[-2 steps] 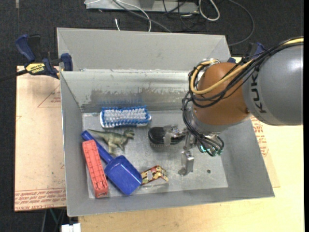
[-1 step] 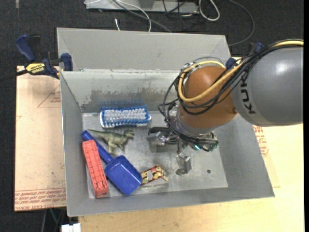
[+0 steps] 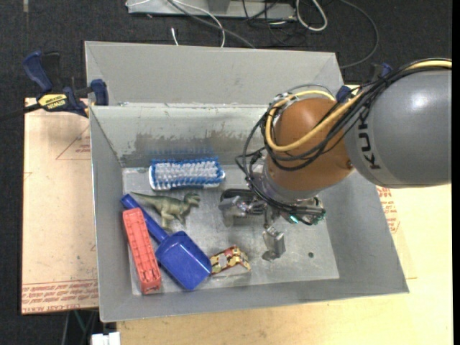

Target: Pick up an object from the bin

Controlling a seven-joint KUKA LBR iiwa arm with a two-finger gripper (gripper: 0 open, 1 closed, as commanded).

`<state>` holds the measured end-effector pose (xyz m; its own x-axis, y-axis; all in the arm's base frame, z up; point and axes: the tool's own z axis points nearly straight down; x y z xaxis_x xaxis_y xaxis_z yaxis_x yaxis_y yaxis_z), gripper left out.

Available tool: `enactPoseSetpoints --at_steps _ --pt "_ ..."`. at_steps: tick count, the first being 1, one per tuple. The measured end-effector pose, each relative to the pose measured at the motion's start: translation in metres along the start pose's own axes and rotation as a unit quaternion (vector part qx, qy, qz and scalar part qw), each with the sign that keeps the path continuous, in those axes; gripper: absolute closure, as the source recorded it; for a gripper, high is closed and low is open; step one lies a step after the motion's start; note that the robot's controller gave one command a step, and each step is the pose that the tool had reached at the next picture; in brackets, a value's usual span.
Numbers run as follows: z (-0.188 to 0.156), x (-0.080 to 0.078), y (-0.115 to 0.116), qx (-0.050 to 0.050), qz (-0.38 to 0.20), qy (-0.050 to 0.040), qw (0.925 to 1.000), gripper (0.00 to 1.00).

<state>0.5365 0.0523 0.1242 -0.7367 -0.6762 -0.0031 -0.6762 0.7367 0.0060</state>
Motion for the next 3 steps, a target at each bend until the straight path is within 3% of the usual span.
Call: enactPoseSetpoints --at_steps 1,2,3 --pt "0.000 0.000 0.000 0.000 0.000 0.0000 1.0000 0.00" --pt "-0.028 -0.043 -0.040 0.000 0.089 -0.0019 0.9960 0.00" --pt "-0.039 -0.060 -0.056 0.000 0.127 -0.0026 0.9919 0.00"
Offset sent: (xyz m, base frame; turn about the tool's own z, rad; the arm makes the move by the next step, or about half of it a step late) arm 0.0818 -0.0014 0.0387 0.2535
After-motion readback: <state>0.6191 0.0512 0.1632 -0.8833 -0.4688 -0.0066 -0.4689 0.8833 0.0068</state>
